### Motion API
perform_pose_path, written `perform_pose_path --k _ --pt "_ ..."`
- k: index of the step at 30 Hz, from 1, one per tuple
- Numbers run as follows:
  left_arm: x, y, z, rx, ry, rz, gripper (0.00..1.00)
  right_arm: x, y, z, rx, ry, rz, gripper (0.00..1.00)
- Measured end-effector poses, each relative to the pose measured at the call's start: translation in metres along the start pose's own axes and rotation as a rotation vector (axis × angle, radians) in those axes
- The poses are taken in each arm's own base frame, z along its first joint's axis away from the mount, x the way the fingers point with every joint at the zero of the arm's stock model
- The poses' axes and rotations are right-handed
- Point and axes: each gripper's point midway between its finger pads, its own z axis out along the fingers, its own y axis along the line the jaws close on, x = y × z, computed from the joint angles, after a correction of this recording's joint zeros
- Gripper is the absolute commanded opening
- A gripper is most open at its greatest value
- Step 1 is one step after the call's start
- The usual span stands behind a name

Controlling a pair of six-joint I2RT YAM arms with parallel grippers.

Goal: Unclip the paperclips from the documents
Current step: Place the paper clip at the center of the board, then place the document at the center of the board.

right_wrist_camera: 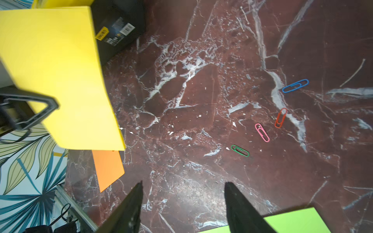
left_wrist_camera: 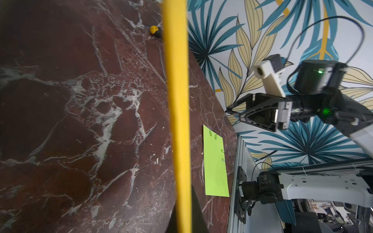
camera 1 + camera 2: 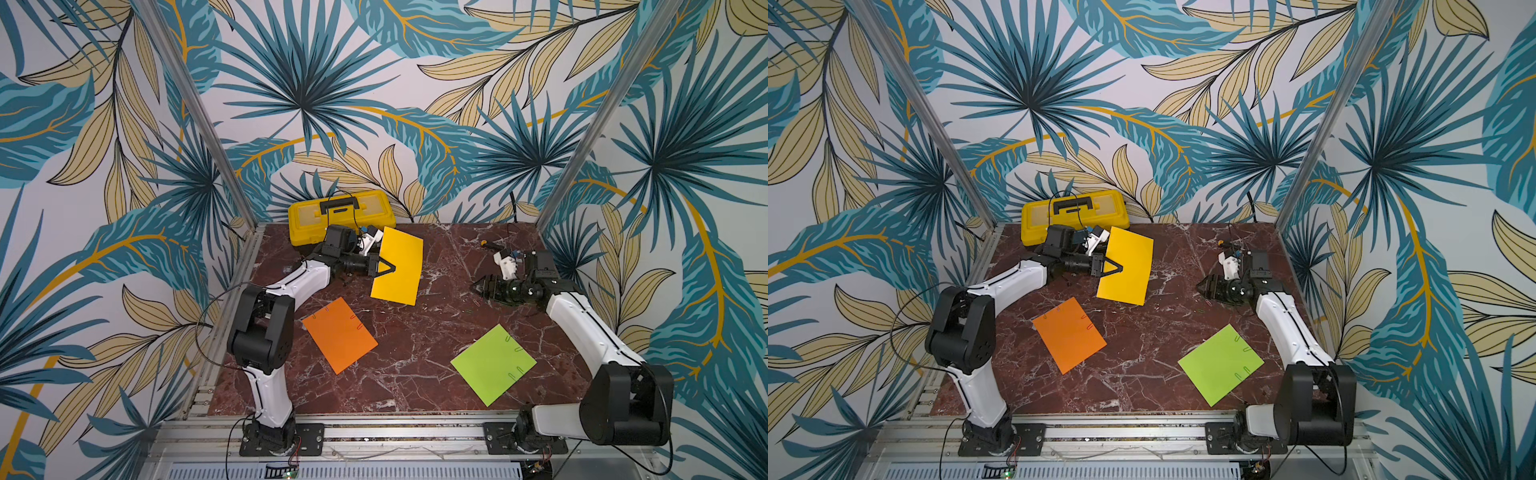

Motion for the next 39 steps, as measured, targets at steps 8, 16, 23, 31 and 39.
perform_pose_path --k 8,16,23,31,39 --pt "-0.007 0.042 0.01 -0.073 -0.011 -0.071 0.0 0.002 0.021 -0.008 -0.047 -0.012 -0.017 0.81" --pt "-0.016 0.09 0.017 -0.152 -0.031 -0.154 0.0 0.006 0.029 -0.01 -0.057 -0.003 -0.005 0.95" --pt "-0.003 0.128 0.025 -0.22 -0.003 -0.234 0.0 0.008 0.03 -0.011 -0.053 0.001 0.002 1.0" --pt "0.009 0.153 0.029 -0.289 0.016 -0.309 0.0 0.009 0.033 -0.01 -0.057 0.007 0.006 1.0" --pt "0.013 0.165 0.025 -0.353 0.016 -0.357 0.34 0.012 0.035 -0.007 -0.075 0.019 0.01 1.0"
